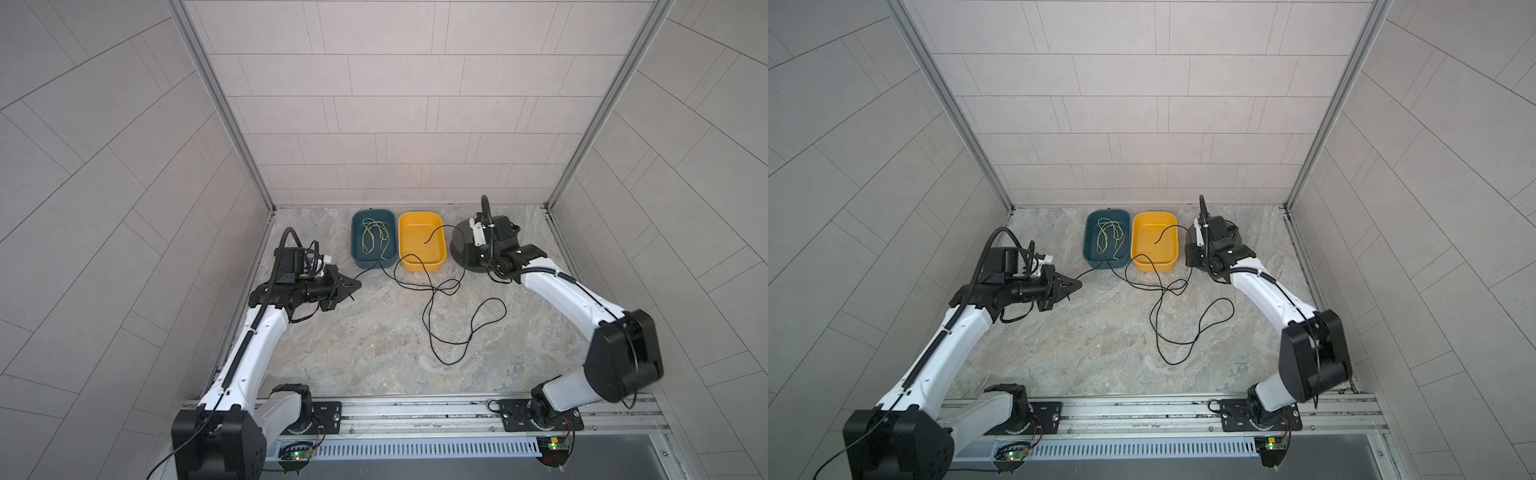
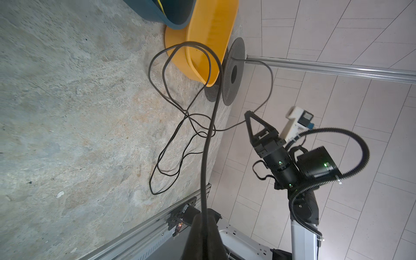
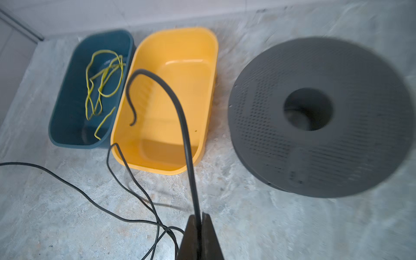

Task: Wrap the cables

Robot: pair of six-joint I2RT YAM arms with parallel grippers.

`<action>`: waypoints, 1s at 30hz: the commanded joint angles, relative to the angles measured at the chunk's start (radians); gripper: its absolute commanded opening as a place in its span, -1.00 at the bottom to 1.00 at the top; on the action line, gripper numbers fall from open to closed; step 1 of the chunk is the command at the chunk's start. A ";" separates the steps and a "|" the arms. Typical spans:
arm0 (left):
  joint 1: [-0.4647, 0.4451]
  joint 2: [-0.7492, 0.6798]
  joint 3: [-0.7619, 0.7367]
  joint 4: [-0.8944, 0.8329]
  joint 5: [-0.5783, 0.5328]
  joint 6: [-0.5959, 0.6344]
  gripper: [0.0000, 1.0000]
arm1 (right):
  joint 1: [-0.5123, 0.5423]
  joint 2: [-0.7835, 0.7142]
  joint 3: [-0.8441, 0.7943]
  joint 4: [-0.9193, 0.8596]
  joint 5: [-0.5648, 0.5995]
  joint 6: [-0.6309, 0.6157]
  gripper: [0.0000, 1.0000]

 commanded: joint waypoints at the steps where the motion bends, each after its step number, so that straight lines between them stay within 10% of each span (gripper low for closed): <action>1: 0.004 -0.017 0.024 -0.010 -0.008 0.019 -1.00 | -0.053 -0.127 -0.064 -0.079 0.109 0.017 -1.00; 10: 0.006 0.034 0.052 0.030 -0.004 0.012 -1.00 | -0.415 -0.351 -0.180 -0.258 0.066 0.067 -1.00; 21: 0.005 0.055 0.093 -0.001 0.009 0.052 -1.00 | -0.520 -0.304 -0.315 -0.205 0.149 0.123 -1.00; 30: 0.005 0.068 0.042 -0.008 0.020 0.088 -1.00 | -0.524 -0.266 -0.326 -0.107 -0.012 0.111 0.57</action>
